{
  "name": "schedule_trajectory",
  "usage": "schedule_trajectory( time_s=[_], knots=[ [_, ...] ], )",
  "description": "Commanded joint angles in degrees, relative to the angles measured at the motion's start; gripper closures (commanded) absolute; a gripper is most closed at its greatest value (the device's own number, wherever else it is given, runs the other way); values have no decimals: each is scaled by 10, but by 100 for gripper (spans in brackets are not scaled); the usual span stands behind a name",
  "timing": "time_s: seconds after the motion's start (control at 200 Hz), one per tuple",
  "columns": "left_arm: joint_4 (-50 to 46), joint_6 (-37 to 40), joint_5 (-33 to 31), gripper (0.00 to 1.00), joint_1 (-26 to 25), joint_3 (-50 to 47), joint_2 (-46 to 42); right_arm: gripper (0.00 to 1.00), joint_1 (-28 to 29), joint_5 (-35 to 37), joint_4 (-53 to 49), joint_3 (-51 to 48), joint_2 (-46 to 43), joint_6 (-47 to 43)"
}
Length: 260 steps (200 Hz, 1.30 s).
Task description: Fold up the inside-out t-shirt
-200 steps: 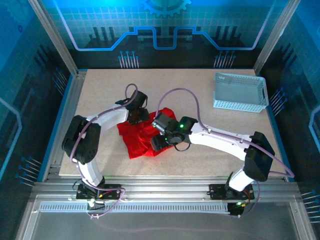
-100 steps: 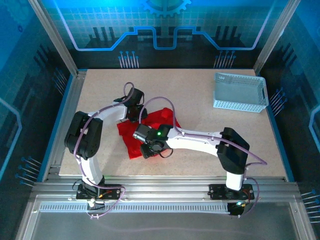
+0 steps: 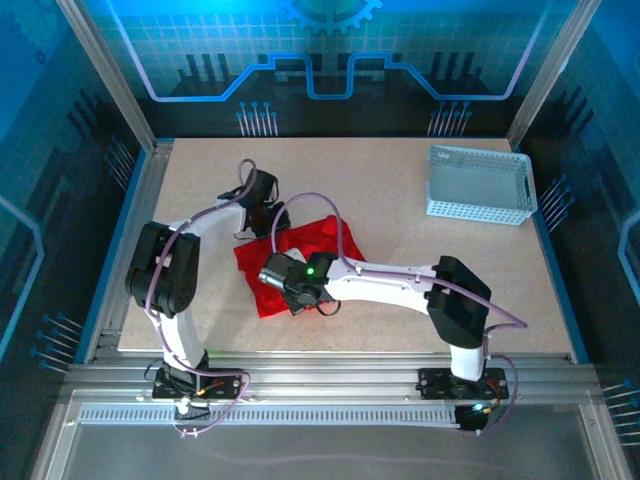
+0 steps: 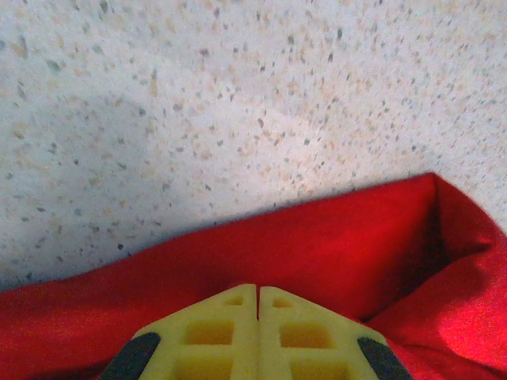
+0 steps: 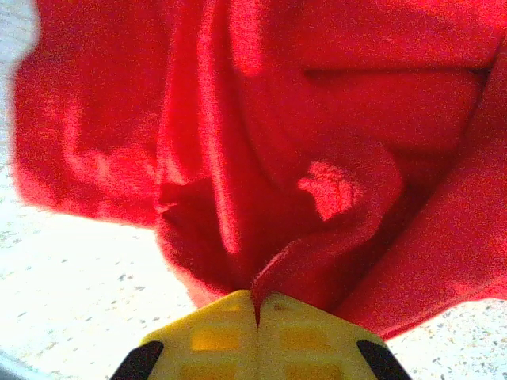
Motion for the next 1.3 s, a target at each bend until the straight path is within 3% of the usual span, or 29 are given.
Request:
schedule_trajectory(
  time_s=[0.0,0.215,0.43,0.615,0.66,0.775,0.825,0.88,1.061,1.181,1.296],
  knots=[
    [4,13,18,100,20,28,-39,100,35,60,32,8,-57,-39],
    [8,34,34,100,85,34,-60,100,55,49,78,24,-56,-103],
    [48,30,56,100,146,-35,-66,100,53,-50,88,74,33,-133],
    [81,11,73,100,161,-104,-64,100,53,-74,68,104,94,-127],
    [85,7,74,95,162,-117,-65,100,54,-74,66,104,96,-129],
    [83,-7,46,86,165,-143,-71,79,54,-102,86,91,81,-147],
    [76,-13,37,75,172,-143,-72,64,54,-107,89,86,65,-150],
    [53,-14,27,66,179,-133,-76,55,51,-94,84,83,46,-149],
    [-24,-13,-76,45,181,-138,-184,40,1,-8,56,45,-54,-164],
    [-19,-30,-96,44,166,-200,-289,38,-95,-37,72,12,-75,-176],
    [-21,-41,-86,47,104,-230,-328,38,-188,-95,94,21,-34,-191]
  ],
)
